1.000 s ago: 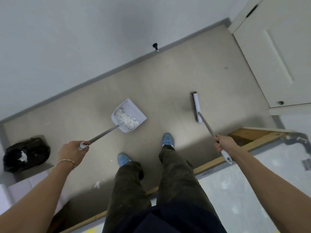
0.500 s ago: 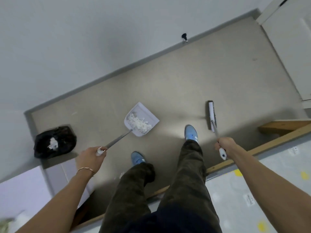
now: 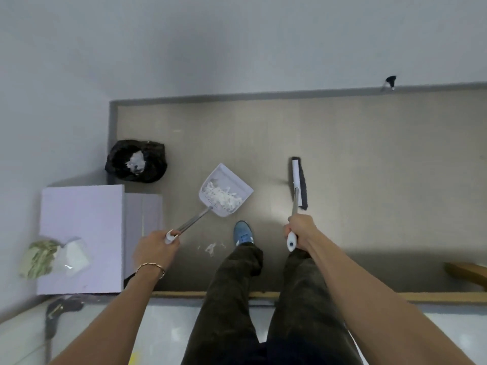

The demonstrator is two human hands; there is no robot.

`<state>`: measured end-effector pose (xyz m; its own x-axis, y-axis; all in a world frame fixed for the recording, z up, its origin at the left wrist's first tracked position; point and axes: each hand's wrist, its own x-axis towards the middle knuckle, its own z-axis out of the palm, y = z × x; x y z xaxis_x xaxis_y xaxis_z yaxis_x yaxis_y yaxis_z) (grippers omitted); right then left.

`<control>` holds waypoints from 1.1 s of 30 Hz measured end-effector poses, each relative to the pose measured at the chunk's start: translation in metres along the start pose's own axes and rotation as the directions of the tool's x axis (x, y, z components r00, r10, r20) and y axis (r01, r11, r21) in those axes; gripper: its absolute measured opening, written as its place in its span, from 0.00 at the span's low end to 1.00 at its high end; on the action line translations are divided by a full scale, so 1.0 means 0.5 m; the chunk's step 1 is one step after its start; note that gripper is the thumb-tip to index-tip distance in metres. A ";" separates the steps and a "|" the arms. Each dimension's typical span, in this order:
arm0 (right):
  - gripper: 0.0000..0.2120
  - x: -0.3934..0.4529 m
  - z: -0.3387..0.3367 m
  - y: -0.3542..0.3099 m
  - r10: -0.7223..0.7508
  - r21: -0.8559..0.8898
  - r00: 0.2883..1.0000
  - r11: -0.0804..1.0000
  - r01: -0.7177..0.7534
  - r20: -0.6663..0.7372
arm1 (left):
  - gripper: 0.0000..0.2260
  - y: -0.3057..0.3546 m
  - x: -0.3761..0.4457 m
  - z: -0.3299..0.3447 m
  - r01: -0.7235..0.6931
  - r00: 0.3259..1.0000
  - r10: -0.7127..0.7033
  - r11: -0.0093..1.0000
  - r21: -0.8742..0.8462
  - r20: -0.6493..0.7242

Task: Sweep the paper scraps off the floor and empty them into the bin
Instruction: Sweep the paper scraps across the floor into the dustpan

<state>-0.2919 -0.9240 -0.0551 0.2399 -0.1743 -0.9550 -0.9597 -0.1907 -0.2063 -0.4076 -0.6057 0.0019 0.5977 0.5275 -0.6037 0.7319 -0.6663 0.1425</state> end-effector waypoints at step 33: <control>0.17 -0.061 0.098 -0.531 -0.027 -0.865 0.875 0.137 0.482 0.483 | 0.12 0.223 -0.168 0.119 0.612 0.626 -0.771 0.395 -0.685 0.116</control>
<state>-0.0518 -0.8207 0.0184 0.1653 0.3193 -0.9331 0.1102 -0.9462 -0.3043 -0.3958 -0.7558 0.0217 -0.2277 0.7829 -0.5790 0.8789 0.4212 0.2239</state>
